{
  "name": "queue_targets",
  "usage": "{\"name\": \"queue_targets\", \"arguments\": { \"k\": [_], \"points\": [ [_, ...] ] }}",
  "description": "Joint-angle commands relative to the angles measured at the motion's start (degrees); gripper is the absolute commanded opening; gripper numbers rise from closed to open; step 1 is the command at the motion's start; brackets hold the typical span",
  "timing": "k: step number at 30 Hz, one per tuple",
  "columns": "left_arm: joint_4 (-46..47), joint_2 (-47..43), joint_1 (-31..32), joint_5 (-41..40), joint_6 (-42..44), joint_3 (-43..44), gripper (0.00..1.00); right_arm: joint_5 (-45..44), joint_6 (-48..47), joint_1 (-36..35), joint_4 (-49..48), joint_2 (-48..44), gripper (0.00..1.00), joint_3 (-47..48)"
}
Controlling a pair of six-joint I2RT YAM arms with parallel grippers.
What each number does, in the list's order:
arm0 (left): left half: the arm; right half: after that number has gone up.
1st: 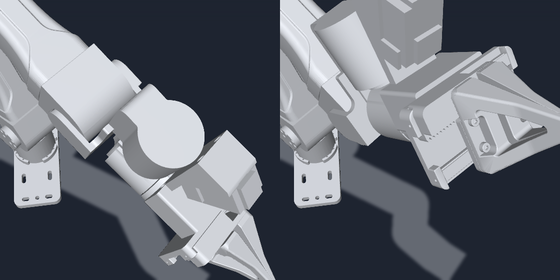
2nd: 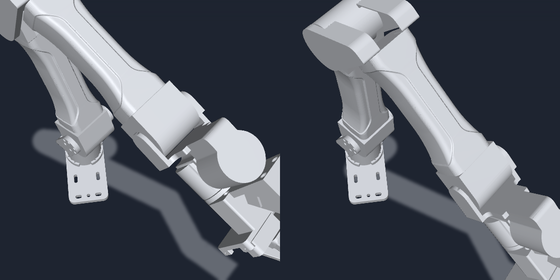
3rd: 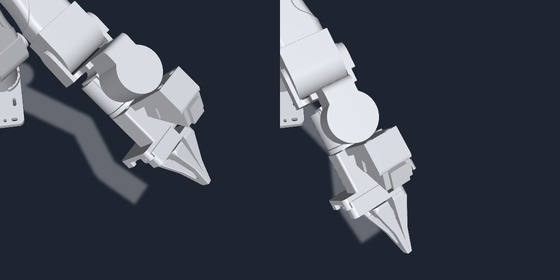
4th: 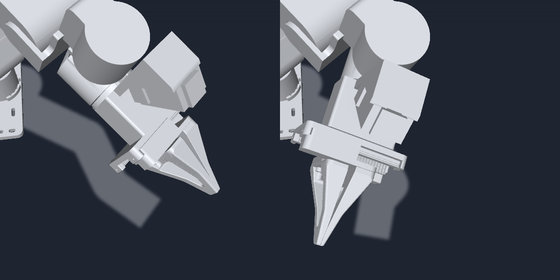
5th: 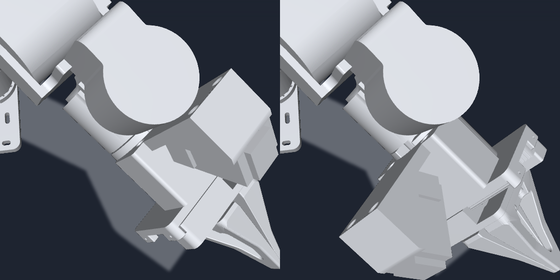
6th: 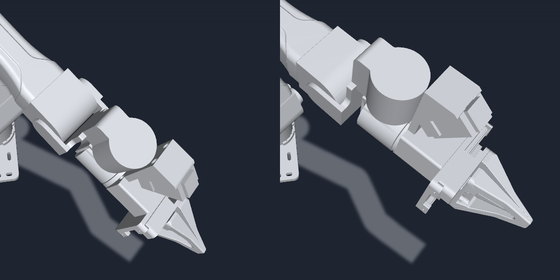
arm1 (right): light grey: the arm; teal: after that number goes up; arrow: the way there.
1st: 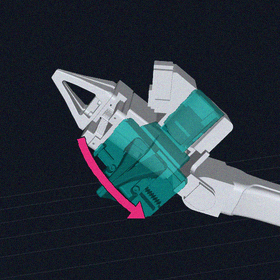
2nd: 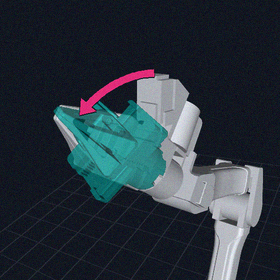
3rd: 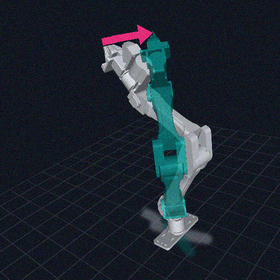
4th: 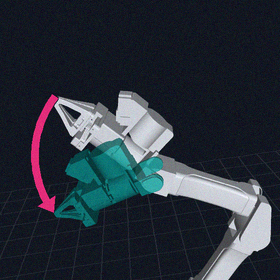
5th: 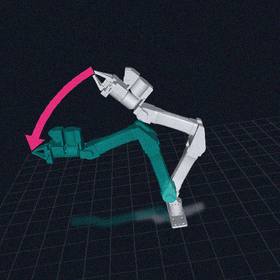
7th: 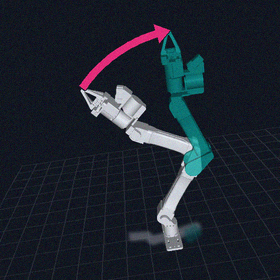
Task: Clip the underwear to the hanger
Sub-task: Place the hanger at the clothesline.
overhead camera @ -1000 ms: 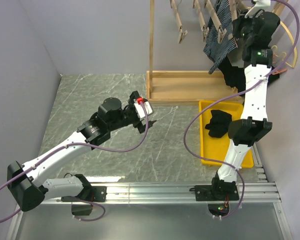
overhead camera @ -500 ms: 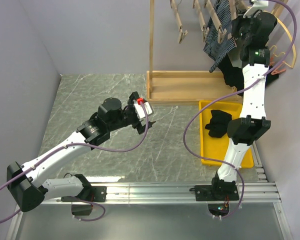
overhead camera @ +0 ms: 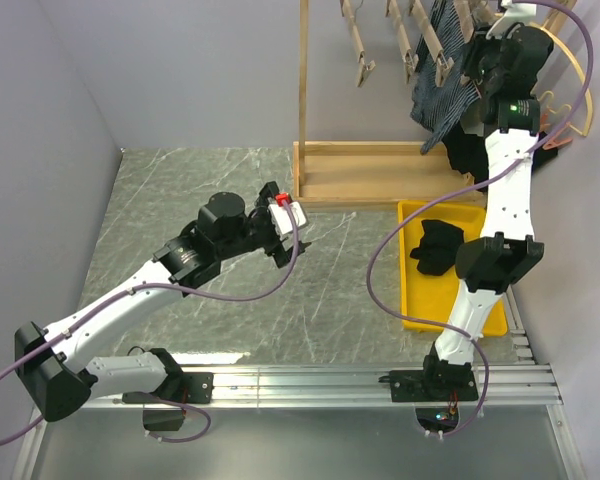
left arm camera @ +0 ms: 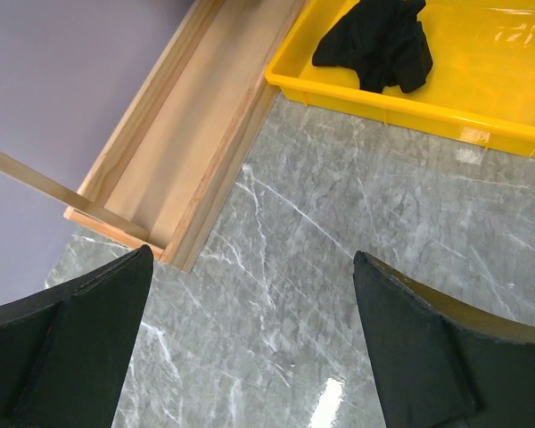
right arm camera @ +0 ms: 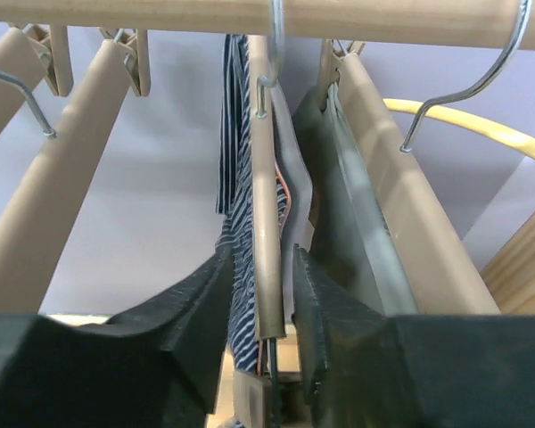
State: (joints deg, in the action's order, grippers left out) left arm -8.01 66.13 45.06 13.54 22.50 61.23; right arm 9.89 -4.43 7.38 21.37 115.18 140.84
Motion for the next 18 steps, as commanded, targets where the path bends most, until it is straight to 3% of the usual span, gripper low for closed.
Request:
{"name": "queue_targets", "arguments": {
  "k": [1,5,9,15,16,18],
  "points": [
    [-0.6,0.84,-0.23,-1.15,-2.54,3.62,0.99,-1.28,-1.02,0.09,-2.21,-4.87,0.43,-1.35],
    [-3.49,3.29,-0.85,-1.25,-8.07,7.4,0.99,-1.54,-1.55,0.18,-1.33,-6.1,0.53,-1.79],
    [-6.58,4.62,-2.25,1.13,-14.05,11.97,0.99,-1.46,-1.99,0.18,-0.27,-8.38,0.73,-3.11],
    [-10.17,5.5,-5.15,2.53,-22.14,14.43,0.99,-0.75,-2.95,0.18,0.08,-15.06,0.81,-8.03],
    [-15.06,8.81,-10.72,6.63,-29.37,18.27,0.99,-1.27,-4.09,0.27,1.04,-18.37,0.85,-10.21],
    [-16.58,10.85,-14.02,9.82,-32.07,19.27,0.99,-1.63,-4.27,0.27,1.22,-20.24,0.86,-10.75]
  ]
}}
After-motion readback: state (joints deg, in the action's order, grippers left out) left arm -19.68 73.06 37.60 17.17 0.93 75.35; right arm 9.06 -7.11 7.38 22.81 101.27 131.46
